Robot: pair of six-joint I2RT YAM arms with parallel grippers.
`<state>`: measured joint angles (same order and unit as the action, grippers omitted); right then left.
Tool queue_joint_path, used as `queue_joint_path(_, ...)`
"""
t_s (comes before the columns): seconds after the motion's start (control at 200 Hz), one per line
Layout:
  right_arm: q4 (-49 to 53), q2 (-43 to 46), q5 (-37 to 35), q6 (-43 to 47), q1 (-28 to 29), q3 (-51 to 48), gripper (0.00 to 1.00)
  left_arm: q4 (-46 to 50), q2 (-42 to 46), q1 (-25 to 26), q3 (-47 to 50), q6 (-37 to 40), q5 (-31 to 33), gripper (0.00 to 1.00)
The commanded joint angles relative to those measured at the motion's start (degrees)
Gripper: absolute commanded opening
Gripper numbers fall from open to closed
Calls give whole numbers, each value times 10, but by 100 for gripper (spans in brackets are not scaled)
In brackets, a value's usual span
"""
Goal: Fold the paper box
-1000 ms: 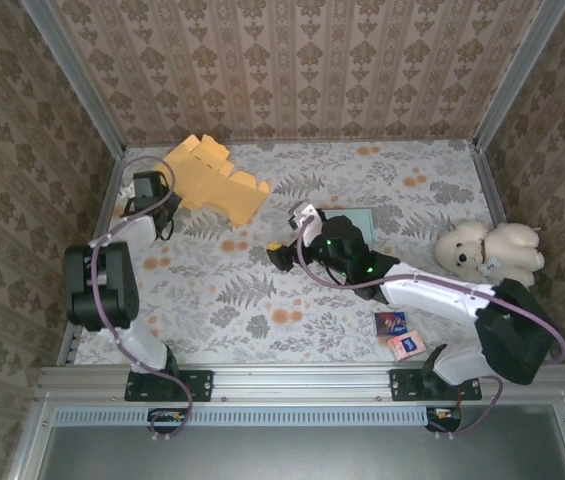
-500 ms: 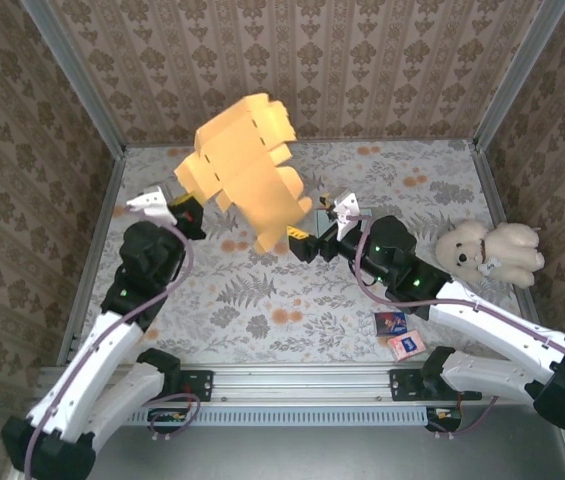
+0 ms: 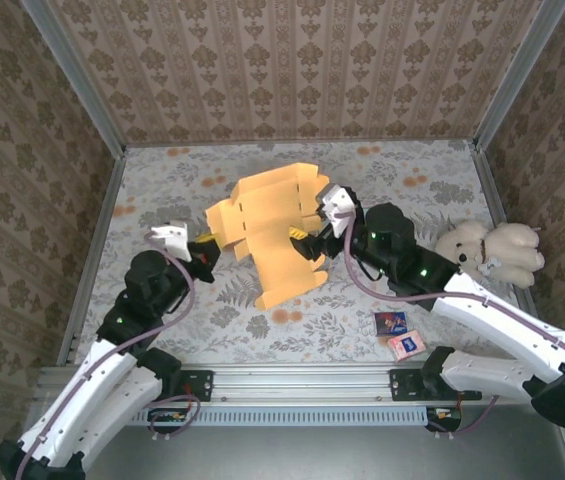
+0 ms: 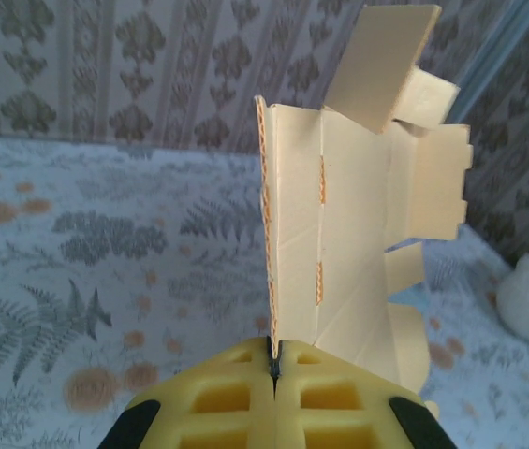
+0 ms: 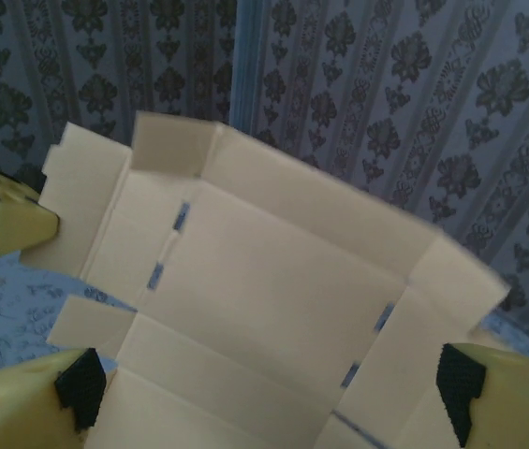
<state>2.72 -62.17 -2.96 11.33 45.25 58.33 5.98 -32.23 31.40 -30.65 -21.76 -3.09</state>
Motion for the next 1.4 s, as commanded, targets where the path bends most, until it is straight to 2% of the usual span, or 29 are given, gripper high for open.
queue_joint_path(0.0, 144, -39, 12, 190, -3, 65, 85, -64, -19, 15, 20, 47, -22, 0)
queue_joint_path(0.065, 187, -69, 15, 264, -11, 99, 79, -102, -33, 33, 36, 69, -23, 0)
queue_joint_path(0.165, 243, -115, 48, 356, -39, 146, 78, -160, -45, 65, 64, 112, -3, 0)
queue_joint_path(0.28, 294, -151, 101, 506, -74, 175, 67, -198, -50, 93, 86, 155, 14, 0)
queue_joint_path(0.485, 390, -213, 114, 592, -123, 257, 66, -230, -66, 121, 101, 181, 37, 0)
queue_joint_path(0.665, 459, -246, 99, 615, -136, 300, 61, -252, -62, 132, 113, 190, 74, 0)
queue_joint_path(0.865, 508, -291, 59, 601, -138, 353, 47, -271, -54, 138, 128, 196, 70, 0)
queue_joint_path(1.04, 531, -305, 60, 598, -144, 373, 41, -271, -56, 142, 127, 196, 76, 0)
queue_joint_path(1.395, 527, -300, 81, 585, -161, 365, 37, -270, -71, 144, 122, 197, 82, 0)
